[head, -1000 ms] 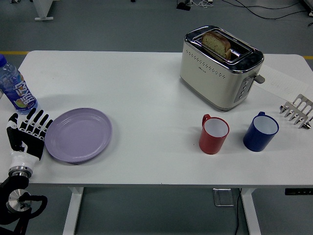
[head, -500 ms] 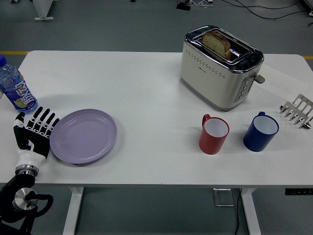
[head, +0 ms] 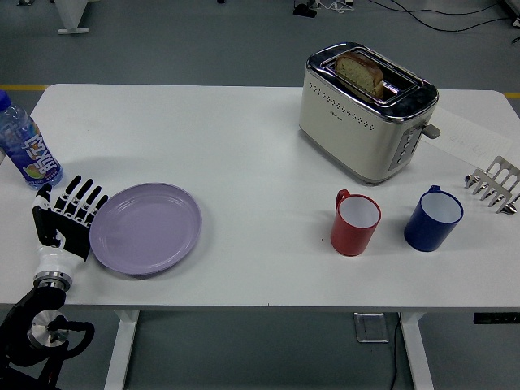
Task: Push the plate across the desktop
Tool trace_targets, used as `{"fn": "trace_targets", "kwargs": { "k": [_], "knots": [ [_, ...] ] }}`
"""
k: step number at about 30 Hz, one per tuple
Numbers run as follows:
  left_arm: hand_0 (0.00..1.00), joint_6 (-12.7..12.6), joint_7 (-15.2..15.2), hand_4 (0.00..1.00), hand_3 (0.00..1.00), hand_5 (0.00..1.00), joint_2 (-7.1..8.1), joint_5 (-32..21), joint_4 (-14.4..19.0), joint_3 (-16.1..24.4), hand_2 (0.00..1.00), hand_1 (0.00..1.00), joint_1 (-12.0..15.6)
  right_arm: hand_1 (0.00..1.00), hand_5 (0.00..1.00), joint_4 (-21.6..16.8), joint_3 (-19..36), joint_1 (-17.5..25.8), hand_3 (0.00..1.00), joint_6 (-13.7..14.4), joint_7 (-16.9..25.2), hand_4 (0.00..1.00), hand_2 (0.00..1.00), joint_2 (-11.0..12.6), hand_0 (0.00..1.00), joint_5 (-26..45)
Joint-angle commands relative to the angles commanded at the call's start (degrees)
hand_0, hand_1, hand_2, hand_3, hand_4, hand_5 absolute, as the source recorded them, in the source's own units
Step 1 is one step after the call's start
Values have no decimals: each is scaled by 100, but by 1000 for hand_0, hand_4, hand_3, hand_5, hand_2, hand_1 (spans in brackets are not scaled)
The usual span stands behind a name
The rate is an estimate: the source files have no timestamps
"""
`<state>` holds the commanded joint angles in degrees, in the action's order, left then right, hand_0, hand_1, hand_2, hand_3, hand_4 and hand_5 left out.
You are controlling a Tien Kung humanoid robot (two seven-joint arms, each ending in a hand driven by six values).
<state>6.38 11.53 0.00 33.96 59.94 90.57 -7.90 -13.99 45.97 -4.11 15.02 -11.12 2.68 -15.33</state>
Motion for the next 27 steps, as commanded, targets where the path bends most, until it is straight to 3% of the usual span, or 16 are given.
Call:
{"fn": "trace_targets", "kwargs": {
  "k": [27],
  "knots": [
    [718, 6, 20, 578, 663, 998, 0, -249, 43, -1004, 700, 734, -106, 521, 569, 0, 21, 21, 596, 4, -1, 294, 612, 20, 582, -45]
  ]
}}
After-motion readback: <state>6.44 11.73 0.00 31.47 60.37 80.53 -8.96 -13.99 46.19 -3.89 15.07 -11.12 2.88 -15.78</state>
